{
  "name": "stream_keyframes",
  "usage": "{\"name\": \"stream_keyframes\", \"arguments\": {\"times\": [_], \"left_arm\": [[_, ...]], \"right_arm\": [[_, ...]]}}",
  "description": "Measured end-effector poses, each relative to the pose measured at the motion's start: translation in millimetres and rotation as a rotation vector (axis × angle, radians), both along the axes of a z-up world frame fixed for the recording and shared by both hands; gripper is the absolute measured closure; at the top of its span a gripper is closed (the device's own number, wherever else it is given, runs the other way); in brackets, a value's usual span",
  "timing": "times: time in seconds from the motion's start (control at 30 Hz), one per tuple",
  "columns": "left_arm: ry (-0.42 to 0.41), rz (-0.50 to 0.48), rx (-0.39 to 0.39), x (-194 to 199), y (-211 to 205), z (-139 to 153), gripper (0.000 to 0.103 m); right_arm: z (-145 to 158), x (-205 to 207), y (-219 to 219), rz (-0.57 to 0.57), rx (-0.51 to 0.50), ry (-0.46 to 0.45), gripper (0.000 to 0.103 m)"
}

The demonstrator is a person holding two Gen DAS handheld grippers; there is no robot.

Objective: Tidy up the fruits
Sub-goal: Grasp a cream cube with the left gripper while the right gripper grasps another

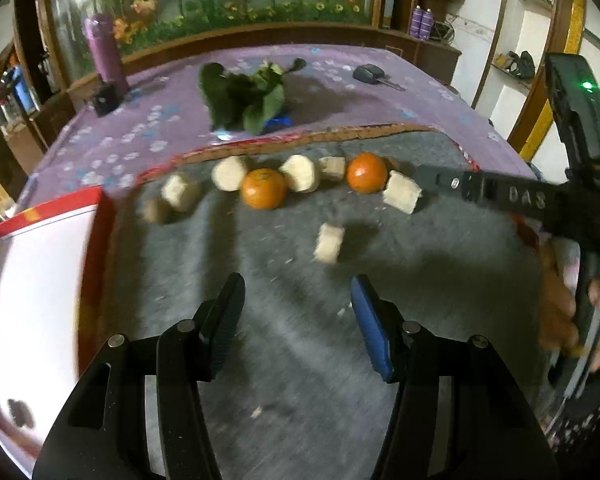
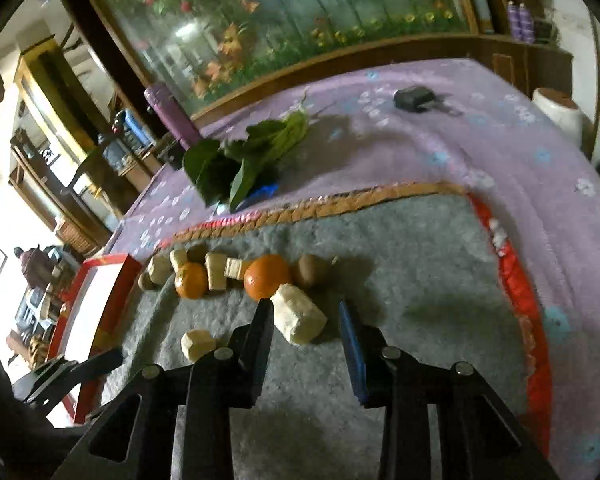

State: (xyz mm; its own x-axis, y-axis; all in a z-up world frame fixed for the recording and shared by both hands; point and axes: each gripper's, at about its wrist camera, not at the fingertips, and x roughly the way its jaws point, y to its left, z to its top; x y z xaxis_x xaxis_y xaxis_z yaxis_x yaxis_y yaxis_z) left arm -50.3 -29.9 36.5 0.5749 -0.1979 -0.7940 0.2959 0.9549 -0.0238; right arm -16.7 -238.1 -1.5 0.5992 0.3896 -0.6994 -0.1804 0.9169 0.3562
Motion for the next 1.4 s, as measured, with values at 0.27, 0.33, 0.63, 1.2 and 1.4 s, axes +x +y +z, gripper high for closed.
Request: {"name": "stream_keyframes", "arguments": {"times": [0.27, 0.33, 0.63, 1.2, 1.4], "left_arm": [[0.014, -0.065, -0.007, 18, -18, -12, 0.048], [0.027, -0.067, -0.014, 23, -17, -17, 0.048], [0.048, -0.074, -0.056, 29, -10, -26, 0.071], [-0.006, -0.036, -0.091, 21, 1, -17, 0.088], [-0.058, 0.014, -0.087, 3, 21, -4, 0.089]], "right_arm": [[-6, 1, 5, 0.015, -0.001, 0.026, 0.064], [-9, 3, 8, 0.023, -0.001, 0.034, 0.063], [-19, 9, 18, 0.005, -0.058, 0.031, 0.062], [-14, -1, 22, 0.024, -0.045, -0.038, 0.067], [-12, -5, 23, 0.025, -0.034, -0.058, 0.067]]}}
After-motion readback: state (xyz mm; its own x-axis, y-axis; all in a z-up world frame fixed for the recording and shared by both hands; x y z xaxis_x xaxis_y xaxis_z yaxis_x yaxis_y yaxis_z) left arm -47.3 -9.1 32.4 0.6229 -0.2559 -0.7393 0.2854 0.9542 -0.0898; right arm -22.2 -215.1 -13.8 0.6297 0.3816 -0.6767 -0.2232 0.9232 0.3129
